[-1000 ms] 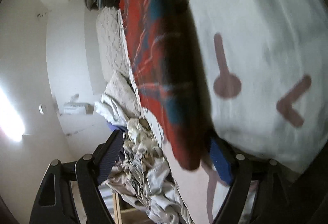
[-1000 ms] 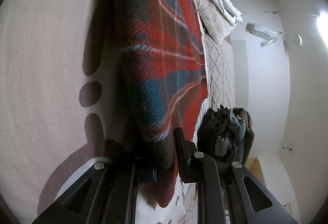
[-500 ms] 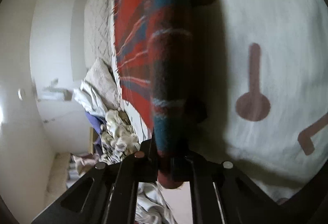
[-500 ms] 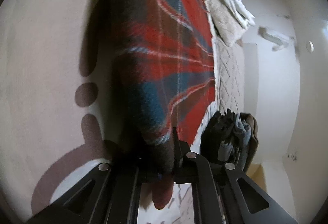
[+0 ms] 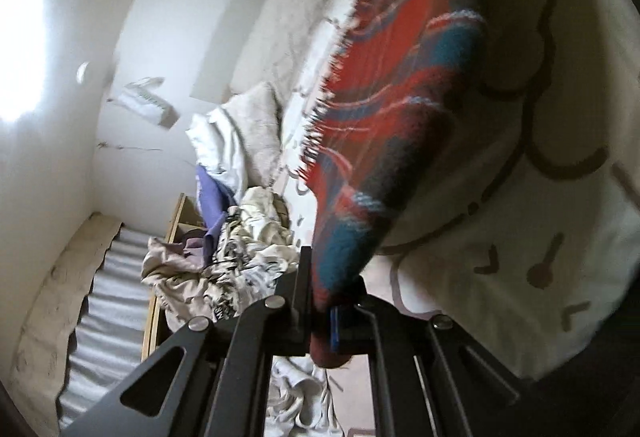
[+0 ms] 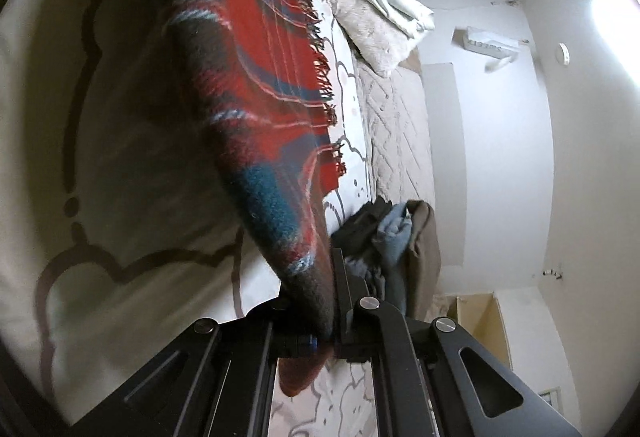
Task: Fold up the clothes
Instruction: 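Carry the held blanket end over onto the fringed opposite end with both tools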
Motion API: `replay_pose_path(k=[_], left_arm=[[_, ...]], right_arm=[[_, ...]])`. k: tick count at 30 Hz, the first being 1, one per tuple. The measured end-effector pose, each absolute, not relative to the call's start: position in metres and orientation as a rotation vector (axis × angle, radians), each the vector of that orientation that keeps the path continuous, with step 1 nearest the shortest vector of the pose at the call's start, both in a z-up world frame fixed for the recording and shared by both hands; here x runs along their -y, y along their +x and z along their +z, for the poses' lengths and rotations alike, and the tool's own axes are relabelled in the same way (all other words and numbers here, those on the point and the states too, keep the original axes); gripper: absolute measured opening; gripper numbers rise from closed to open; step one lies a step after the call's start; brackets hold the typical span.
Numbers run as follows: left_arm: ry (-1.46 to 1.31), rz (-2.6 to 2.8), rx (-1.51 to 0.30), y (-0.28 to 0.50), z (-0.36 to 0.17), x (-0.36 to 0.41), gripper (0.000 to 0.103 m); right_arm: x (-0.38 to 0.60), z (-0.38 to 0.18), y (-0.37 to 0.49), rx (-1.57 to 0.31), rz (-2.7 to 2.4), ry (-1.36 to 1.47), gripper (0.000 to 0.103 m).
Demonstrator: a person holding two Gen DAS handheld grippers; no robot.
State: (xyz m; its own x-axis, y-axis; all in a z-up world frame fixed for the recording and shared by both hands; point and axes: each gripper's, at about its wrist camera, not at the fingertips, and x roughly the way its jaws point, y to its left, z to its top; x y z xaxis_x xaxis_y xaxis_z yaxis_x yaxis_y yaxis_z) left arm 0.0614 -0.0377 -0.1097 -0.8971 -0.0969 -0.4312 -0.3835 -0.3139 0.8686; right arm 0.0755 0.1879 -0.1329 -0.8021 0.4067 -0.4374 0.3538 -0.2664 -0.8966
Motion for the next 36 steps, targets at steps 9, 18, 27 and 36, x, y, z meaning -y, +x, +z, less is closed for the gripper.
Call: replay_pose_path(k=[9, 18, 27, 36], left_arm=[[-0.796, 2.296, -1.538, 0.163, -0.094, 0.064, 0.006], [-0.889, 2.194, -1.565, 0.16, -0.125, 0.064, 0.006], [-0.9, 2.321, -1.465, 0.01, -0.108, 0.045, 0.006], [-1.109, 2.262, -1.468, -0.118, -0.156, 0.033, 0.007]], right_arm=[[-0.167, -0.12, 0.188, 1.798, 2.374, -1.305, 0.006], [-0.164, -0.14, 0.213, 1.743, 2.398, -1.492, 0.006], [-0.206, -0.115, 0.073, 1.529, 2.451, -1.425, 0.006], [-0.224, -0.151, -0.079, 1.458, 2.375, -1.6, 0.006]])
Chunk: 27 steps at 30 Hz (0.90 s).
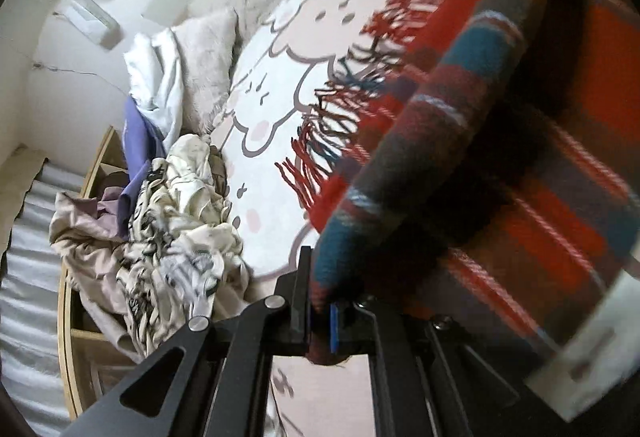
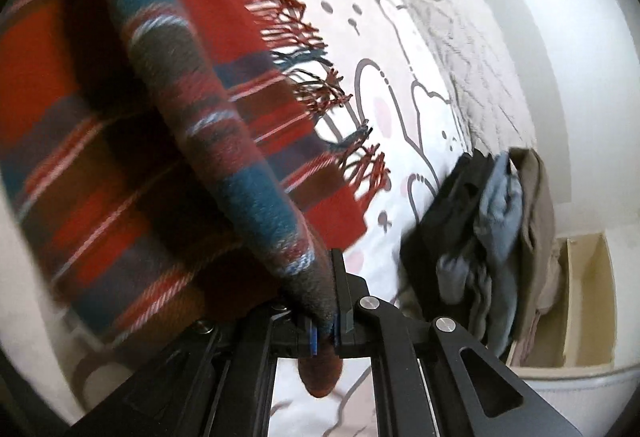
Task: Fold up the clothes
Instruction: 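Carry the held blanket end over onto the fringed opposite end with both tools, then lower the held end onto the blanket and open both tools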
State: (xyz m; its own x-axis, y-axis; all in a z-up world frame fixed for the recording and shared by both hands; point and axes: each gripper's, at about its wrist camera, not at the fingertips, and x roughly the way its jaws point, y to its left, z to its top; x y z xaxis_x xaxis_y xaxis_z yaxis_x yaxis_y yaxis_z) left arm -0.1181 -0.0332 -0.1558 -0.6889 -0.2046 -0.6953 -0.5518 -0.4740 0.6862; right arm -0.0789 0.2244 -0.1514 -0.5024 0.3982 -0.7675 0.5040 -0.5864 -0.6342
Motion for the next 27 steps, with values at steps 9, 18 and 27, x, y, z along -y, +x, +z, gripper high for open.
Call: replay_pose_path(k=[9, 18, 27], left_arm=[[-1.18, 2.193, -1.467, -0.181, -0.178, 0.021, 0.007], [-1.464, 2.174, -1.26, -0.218, -0.2, 0.031, 0.033], [-1.609, 2.385, -0.766, -0.241, -0.154, 0.081, 0.071]], right_arm=[[-0.236, -0.188, -0.125, -1.377, -2.171, 1.675, 0.006], [-0.252, -0.203, -0.157, -1.046, -2.269, 1.761, 0.012], [-0.316, -0.143, -0.172, -0.38, -2.713, 1.783, 0.09]])
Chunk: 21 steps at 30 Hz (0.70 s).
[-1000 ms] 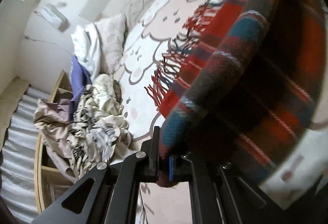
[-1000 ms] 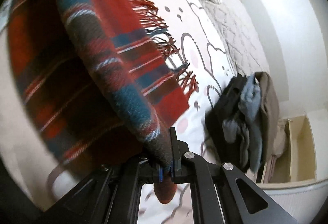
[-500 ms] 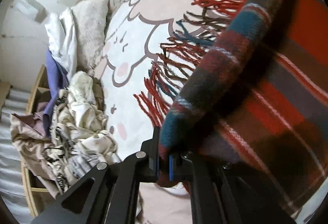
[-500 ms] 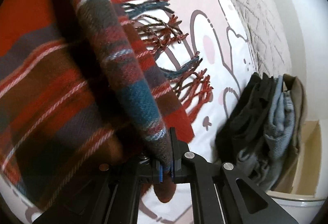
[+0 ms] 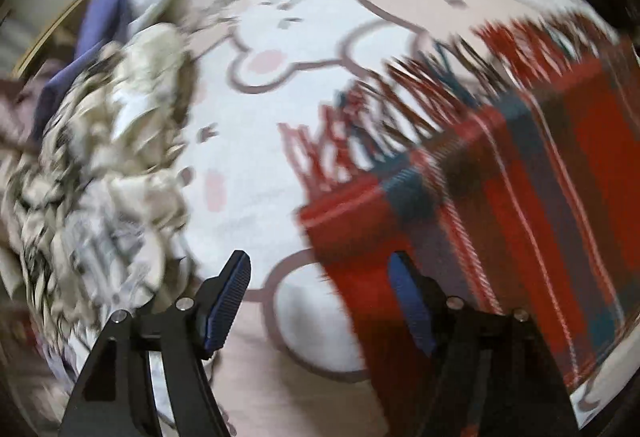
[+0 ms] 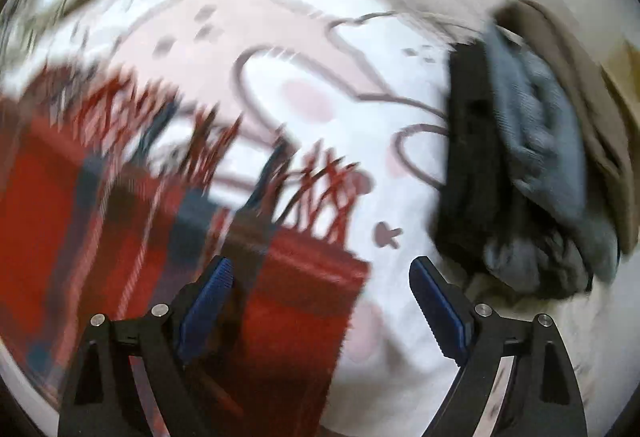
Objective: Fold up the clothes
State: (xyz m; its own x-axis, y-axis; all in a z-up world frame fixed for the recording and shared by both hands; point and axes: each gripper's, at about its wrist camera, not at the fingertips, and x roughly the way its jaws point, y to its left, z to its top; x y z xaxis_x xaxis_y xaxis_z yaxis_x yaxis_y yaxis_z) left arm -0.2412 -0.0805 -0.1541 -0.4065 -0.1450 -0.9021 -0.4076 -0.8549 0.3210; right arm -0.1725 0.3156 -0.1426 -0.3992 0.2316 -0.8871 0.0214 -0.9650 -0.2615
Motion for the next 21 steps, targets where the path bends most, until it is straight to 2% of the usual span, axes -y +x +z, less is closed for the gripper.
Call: replay_pose_path(k=[2, 3, 4, 5, 7, 11, 14, 18, 21], left_arm=[[-1.596, 2.434, -0.7, -0.234, -0.142, 0.09, 0.071], [-1.579, 2.449, -0.663, -0.229, -0.136, 0.091, 0.071], [-1.558, 2.457, -0.63, -0.223, -0.13, 0.09, 0.071], [-1.537, 2.46, -0.592, -0.216, -0.126, 0.086, 0.071], [-1.511, 2.445, -0.485, -0.204, -0.122, 0.071, 0.071], [-1.526, 2.378, -0.32, -0.183, -0.131, 0.03, 0.071], [-1.49, 2.35, -0.257, -0.147, -0.138, -0.001, 0.071], [-1.468, 2.456, -0.226, -0.096, -0.15, -0.012, 0.071], [-1.458, 2.58, -0.276, -0.068, -0.16, -0.01, 0.071]], right_arm=[[-0.326, -0.125, -0.159, 0.199, 2.533, -1.556, 0.087], [-0.331, -0.119, -0.152, 0.13, 2.554, -1.535, 0.08], [-0.329, -0.116, -0.141, 0.071, 2.574, -1.531, 0.058], [-0.328, -0.114, -0.13, 0.012, 2.593, -1.526, 0.048], [-0.314, -0.117, -0.109, -0.11, 2.648, -1.53, 0.042], [-0.251, -0.128, -0.066, -0.198, 2.768, -1.544, 0.041], [-0.195, -0.141, -0.038, -0.176, 2.879, -1.521, 0.041], [-0.143, -0.158, -0.015, -0.099, 2.958, -1.448, 0.041], [-0.122, -0.172, -0.01, -0.033, 2.983, -1.424, 0.041]])
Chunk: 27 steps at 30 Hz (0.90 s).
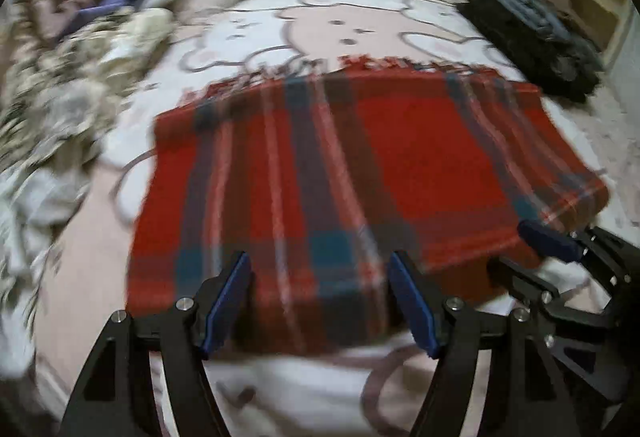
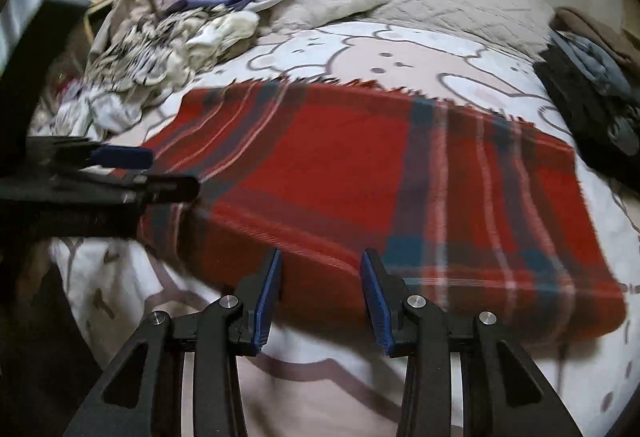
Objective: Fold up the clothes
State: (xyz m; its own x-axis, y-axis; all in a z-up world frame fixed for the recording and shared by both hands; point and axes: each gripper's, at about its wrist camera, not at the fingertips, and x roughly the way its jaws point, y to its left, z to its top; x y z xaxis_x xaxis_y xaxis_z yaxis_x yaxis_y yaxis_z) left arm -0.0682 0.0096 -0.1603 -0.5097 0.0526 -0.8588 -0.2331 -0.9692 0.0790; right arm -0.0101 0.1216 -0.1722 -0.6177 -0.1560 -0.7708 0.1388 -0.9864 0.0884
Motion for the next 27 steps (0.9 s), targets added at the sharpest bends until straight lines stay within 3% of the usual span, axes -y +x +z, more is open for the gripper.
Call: replay_pose_path(k=[4, 11, 15, 20, 27], left_arm=[[-1.543, 2.618, -0.338, -0.062, -0.191, 0.002, 0.073], [-1.595, 2.594, -0.147, -0.07, -0.203, 0.024, 0.074], [-1.589, 2.59, -0.138, -0.069, -0.205, 0.025, 0.075], [-1.589, 2.605, -0.145, -0.066, -0.204, 0.024, 0.075], [-1.541, 2.715, -0.081, -0.059, -0.174, 0.043, 0.075]], right_arm=[[-0.12, -0.191, -0.011, -0.04, -2.697, 1.272, 0.041], [-0.182, -0.187, 0.005, 0.043, -2.805, 1.26, 0.041], [-0.248, -0.194, 0.021, 0.14, -2.908, 1.345, 0.041], [-0.296, -0.199, 0.04, 0.09, -3.015, 1.43, 0.042], [-0.327, -0.186, 0.066, 0.393, -3.034, 1.504, 0.042]])
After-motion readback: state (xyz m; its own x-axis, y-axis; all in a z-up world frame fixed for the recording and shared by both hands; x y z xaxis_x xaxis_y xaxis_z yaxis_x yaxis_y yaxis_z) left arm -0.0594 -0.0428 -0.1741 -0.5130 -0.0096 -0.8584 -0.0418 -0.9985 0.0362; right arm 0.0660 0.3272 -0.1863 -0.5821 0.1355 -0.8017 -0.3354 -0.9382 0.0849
